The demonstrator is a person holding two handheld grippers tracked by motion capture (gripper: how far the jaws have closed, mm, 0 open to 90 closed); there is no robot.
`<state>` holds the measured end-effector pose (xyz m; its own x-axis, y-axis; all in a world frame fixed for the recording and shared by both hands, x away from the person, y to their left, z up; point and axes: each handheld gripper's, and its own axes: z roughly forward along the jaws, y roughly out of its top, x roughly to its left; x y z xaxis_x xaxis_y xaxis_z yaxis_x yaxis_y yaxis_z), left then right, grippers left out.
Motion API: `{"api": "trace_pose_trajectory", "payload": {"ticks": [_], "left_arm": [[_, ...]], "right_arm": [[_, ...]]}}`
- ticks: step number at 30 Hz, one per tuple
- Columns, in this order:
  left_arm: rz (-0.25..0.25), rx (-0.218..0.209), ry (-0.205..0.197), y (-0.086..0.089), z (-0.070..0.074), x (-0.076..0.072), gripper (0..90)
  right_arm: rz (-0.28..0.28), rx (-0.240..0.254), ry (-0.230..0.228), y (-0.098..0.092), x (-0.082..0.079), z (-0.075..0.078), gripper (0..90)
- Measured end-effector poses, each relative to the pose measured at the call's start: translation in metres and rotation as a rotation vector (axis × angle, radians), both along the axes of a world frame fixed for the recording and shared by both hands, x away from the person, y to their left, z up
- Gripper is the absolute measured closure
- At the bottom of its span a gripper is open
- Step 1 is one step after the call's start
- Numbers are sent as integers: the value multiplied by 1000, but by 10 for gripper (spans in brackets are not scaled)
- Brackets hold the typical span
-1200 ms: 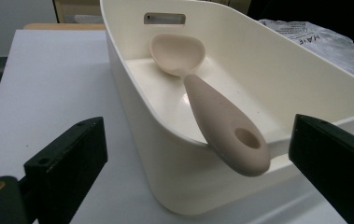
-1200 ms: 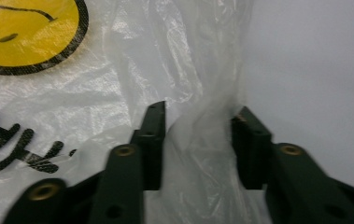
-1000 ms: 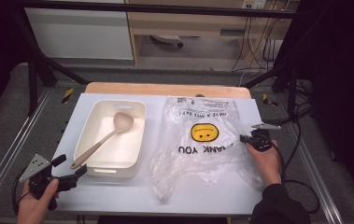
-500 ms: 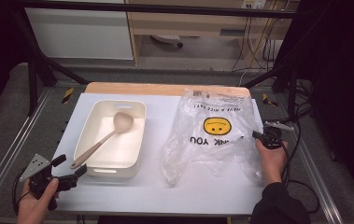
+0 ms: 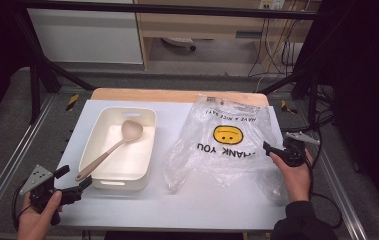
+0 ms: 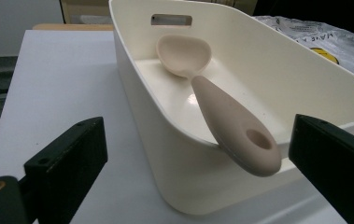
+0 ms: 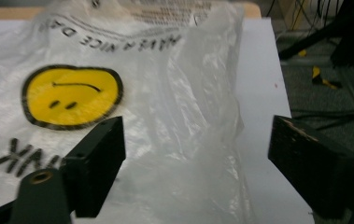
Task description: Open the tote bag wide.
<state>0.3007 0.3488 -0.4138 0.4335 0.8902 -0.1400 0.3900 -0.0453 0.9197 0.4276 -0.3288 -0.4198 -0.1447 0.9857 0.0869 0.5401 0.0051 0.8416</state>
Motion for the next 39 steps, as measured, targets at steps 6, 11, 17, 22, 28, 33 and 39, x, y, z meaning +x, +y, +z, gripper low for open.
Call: {"api": "trace_pose_trajectory", "payload": {"ticks": [6, 11, 17, 22, 28, 33, 39], "left_arm": [[-2, -3, 1, 0, 0, 0, 43], [-3, -4, -1, 0, 0, 0, 43], [-2, -5, 0, 0, 0, 0, 43], [-3, -3, 0, 0, 0, 1, 43], [3, -6, -2, 1, 0, 0, 43], [6, -7, -2, 1, 1, 0, 43], [9, 2, 0, 1, 1, 1, 43]], "right_arm": [[59, -4, -35, 24, -19, 17, 103], [97, -34, -47, 52, -33, 22, 97], [210, -45, -22, 87, -45, 17, 85], [292, -41, 4, 110, -49, 13, 76], [397, -46, 50, 140, -55, 8, 56], [461, -43, 67, 162, -61, 3, 59], [563, -85, 103, 199, -72, -8, 58]]}}
